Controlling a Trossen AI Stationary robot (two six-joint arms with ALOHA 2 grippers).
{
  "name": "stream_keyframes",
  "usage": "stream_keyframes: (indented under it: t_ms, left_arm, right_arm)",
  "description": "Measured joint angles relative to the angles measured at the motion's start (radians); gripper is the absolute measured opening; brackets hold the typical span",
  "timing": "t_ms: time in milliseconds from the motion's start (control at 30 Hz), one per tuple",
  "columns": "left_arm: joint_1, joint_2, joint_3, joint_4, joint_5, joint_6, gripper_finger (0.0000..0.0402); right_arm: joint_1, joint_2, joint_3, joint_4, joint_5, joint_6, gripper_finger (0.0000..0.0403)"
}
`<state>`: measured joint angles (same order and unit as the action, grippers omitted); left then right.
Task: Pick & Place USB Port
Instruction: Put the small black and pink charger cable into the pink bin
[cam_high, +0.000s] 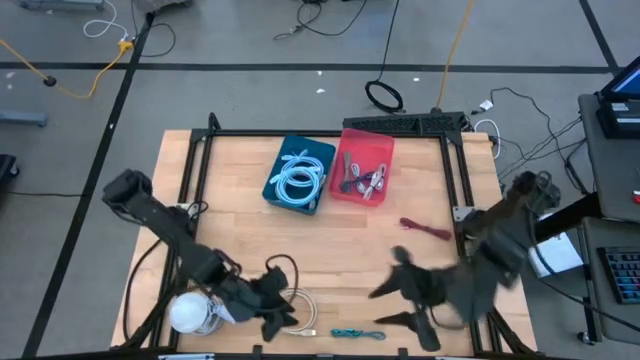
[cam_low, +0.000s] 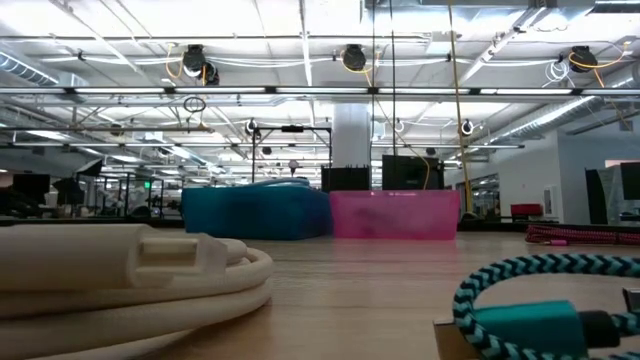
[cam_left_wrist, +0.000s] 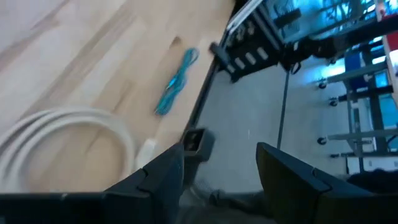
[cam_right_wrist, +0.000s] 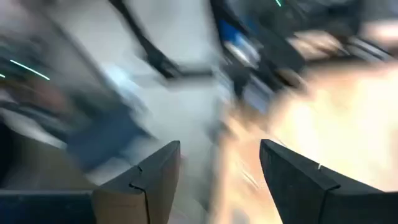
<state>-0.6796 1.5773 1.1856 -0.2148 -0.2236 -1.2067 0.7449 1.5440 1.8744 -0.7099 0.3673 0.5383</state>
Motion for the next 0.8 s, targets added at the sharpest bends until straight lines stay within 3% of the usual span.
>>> stream_keyframes:
  t_ms: [100, 267, 567, 800]
  left_arm:
    - [-0.014, 0.060, 0.078, 0.000, -0.060, 0.000, 0.0202]
    - [-0.034, 0.117, 0.172, -0.001, -0.155, 0.009, 0.0202]
    - [-0.050, 0.124, 0.194, 0.016, -0.244, -0.001, 0.0202]
    - [-0.080, 0.124, 0.194, 0.052, -0.343, -0.004, 0.0202]
  right_arm:
    - [0.118, 0.005, -0.007, -0.354, 0.190, 0.189, 0.0206]
    - [0.199, 0.005, -0.153, -0.867, 0.176, 0.565, 0.0190]
    - [0.116, -0.160, -0.826, -0.621, -0.017, 0.570, 0.0191]
    - [0.048, -0.285, -1.108, -0.563, 0.001, 0.644, 0.0194]
